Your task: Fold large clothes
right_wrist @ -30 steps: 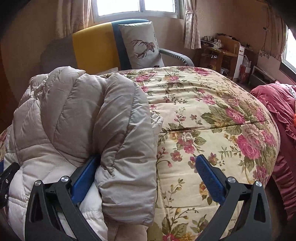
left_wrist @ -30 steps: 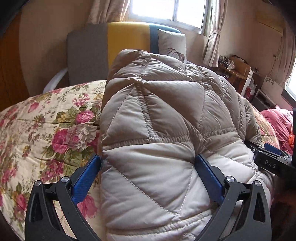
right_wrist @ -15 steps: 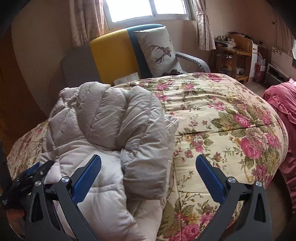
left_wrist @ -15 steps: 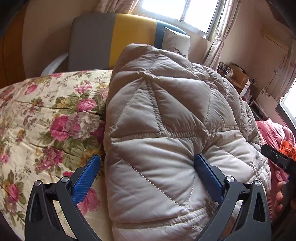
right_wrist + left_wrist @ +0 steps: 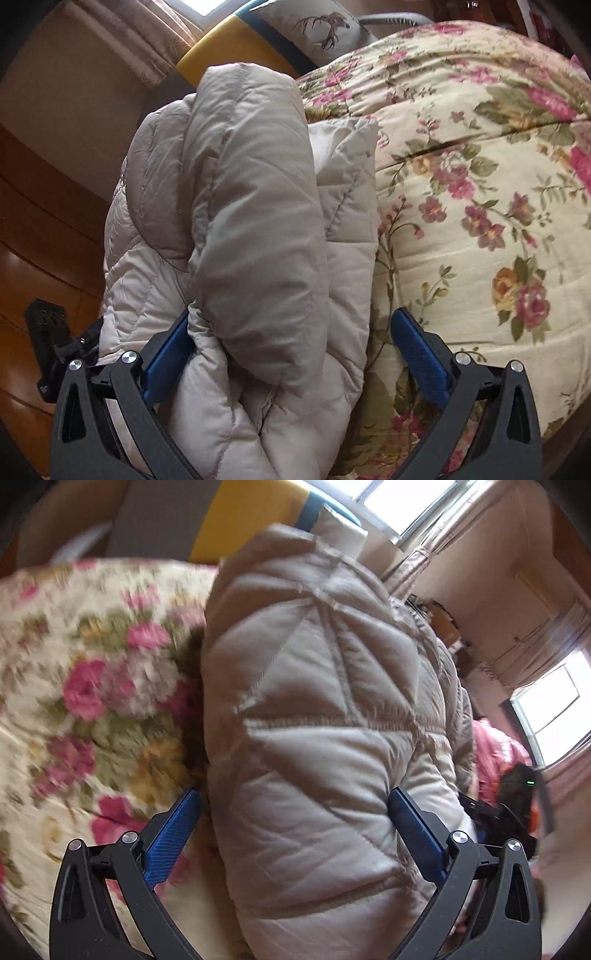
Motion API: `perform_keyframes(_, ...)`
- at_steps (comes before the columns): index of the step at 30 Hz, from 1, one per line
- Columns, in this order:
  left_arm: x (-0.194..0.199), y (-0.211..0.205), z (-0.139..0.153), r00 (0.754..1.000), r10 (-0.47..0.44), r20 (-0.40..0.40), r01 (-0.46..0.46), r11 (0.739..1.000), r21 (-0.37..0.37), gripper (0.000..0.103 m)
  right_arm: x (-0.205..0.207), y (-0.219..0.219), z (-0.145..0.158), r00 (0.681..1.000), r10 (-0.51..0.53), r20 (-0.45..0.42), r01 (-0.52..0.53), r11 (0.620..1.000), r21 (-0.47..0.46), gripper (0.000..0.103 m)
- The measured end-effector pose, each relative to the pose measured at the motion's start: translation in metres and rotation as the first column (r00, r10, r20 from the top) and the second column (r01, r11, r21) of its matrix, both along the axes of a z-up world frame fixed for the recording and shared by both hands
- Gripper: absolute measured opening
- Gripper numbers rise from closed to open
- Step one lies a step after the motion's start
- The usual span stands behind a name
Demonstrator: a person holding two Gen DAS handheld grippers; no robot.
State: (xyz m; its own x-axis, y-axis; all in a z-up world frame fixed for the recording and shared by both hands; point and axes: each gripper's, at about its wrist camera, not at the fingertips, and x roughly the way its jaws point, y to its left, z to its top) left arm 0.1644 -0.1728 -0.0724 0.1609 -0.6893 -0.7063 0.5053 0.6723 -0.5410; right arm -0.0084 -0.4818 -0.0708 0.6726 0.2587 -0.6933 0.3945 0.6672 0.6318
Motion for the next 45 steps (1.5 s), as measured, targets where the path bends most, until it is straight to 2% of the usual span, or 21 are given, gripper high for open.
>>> perform_keyframes(3, 0.007, 0.008, -0.018, 0.987, -0.028, -0.158, 0.016, 0.997, -0.077, 0.1, 0.007, -0.005, 0.0, 0.998, 0.068, 0.005, -0.068, 0.998, 0.02, 0.101)
perform_keyframes(6, 0.005, 0.009, -0.027, 0.972, -0.064, -0.225, 0.035, 0.991, -0.131, 0.1, 0.013, -0.007, -0.003, 0.994, 0.108, 0.021, -0.109, 0.992, 0.056, 0.101)
perform_keyframes(8, 0.0, 0.004, -0.027, 0.973, -0.095, -0.212, 0.067, 0.988, -0.136, 0.1, 0.018, -0.009, -0.006, 0.991, 0.129, 0.031, -0.131, 0.988, 0.081, 0.101)
perform_keyframes(11, -0.008, -0.008, -0.026, 0.977, -0.126, -0.171, 0.11, 0.989, -0.103, 0.1, 0.025, -0.009, -0.006, 0.988, 0.147, 0.043, -0.15, 0.984, 0.098, 0.101)
perform_keyframes(18, -0.014, -0.026, -0.032, 0.978, -0.132, -0.164, 0.12, 0.989, -0.081, 0.1, 0.04, -0.002, -0.006, 0.984, 0.164, 0.064, -0.171, 0.977, 0.125, 0.101)
perform_keyframes(21, -0.025, -0.035, -0.024, 0.988, -0.116, -0.1, 0.113, 0.993, -0.04, 0.1, 0.047, 0.006, -0.005, 0.983, 0.159, 0.088, -0.168, 0.981, 0.102, 0.101)
perform_keyframes(24, -0.043, -0.04, -0.011, 0.992, -0.129, 0.012, 0.129, 0.992, 0.006, 0.093, 0.045, 0.021, 0.0, 0.971, 0.192, 0.143, -0.204, 0.977, 0.069, 0.098)
perform_keyframes(26, -0.051, -0.039, -0.003, 0.989, -0.133, 0.072, 0.131, 0.991, 0.024, 0.084, 0.044, 0.03, 0.003, 0.965, 0.2, 0.17, -0.21, 0.977, 0.039, 0.097)
perform_keyframes(29, -0.061, -0.04, 0.008, 0.982, -0.128, 0.141, 0.124, 0.992, 0.037, 0.079, 0.038, 0.034, 0.008, 0.964, 0.169, 0.204, -0.178, 0.984, 0.025, 0.093)
perform_keyframes(32, -0.074, -0.043, 0.018, 0.969, -0.127, 0.212, 0.118, 0.992, 0.055, 0.076, 0.029, 0.044, 0.019, 0.959, 0.153, 0.237, -0.15, 0.988, -0.029, 0.09)
perform_keyframes(35, -0.085, -0.04, 0.029, 0.947, -0.136, 0.292, 0.119, 0.99, 0.076, 0.071, 0.024, 0.057, 0.03, 0.952, 0.161, 0.262, -0.145, 0.986, -0.08, 0.089)
perform_keyframes(39, -0.098, -0.023, 0.042, 0.902, -0.139, 0.41, 0.105, 0.989, 0.106, 0.067, 0.016, 0.084, 0.041, 0.932, 0.197, 0.305, -0.165, 0.978, -0.13, 0.087)
perform_keyframes(45, -0.11, 0.003, 0.059, 0.834, -0.12, 0.538, 0.06, 0.99, 0.129, 0.063, 0.011, 0.097, 0.056, 0.91, 0.216, 0.354, -0.182, 0.975, -0.128, 0.086)
